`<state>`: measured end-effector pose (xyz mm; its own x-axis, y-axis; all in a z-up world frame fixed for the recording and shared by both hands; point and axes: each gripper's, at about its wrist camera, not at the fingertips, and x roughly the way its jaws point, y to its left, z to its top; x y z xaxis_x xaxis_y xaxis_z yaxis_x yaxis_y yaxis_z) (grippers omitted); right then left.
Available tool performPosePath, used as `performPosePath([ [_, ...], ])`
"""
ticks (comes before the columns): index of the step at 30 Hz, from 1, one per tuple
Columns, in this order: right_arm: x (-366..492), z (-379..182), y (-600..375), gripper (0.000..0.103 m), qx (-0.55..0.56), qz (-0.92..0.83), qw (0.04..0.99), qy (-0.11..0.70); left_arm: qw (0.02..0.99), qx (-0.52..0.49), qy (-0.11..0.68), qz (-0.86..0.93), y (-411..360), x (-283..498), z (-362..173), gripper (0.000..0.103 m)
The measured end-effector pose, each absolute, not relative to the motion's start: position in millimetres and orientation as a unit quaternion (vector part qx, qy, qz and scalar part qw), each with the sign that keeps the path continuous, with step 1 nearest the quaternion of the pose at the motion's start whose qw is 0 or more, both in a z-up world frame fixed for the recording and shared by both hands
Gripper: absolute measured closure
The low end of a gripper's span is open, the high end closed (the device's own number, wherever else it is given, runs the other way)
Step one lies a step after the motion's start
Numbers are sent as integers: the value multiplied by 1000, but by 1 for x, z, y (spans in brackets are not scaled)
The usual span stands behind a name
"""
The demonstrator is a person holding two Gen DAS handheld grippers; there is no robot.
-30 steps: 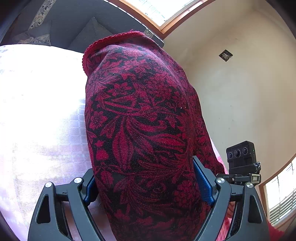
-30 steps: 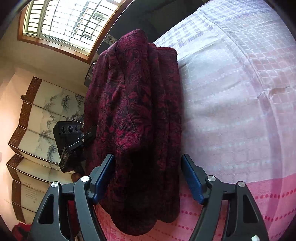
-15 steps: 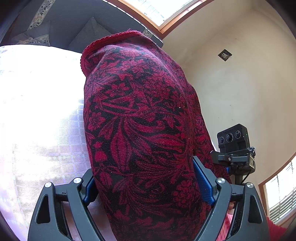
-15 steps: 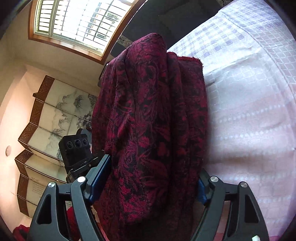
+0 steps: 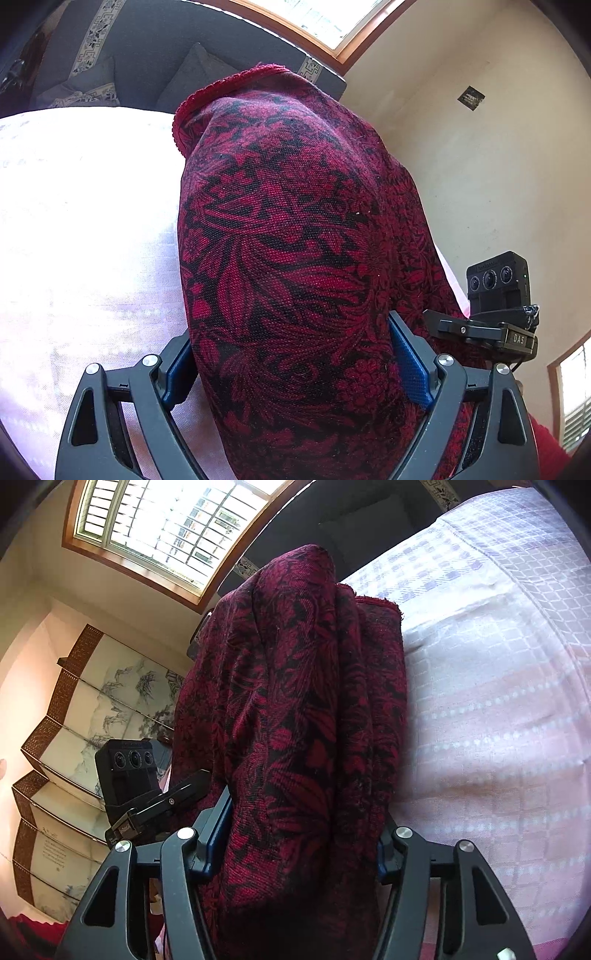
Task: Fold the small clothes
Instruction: 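Grasp the folded sweater edge with the right gripper next to the left gripper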
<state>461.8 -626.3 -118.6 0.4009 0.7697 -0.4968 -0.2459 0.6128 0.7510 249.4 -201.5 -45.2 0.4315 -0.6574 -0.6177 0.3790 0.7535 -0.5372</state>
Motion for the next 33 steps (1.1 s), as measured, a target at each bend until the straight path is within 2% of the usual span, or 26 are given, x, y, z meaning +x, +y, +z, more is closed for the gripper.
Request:
performPosePath([
  [13,462,-120,-621,42,281,323,784,450,852,-121,413,-297,-214,239,-40,14],
  [33,454,-120,-617,44,280,315,795,437,863,-103,402,-287,-220,236,-39,15],
])
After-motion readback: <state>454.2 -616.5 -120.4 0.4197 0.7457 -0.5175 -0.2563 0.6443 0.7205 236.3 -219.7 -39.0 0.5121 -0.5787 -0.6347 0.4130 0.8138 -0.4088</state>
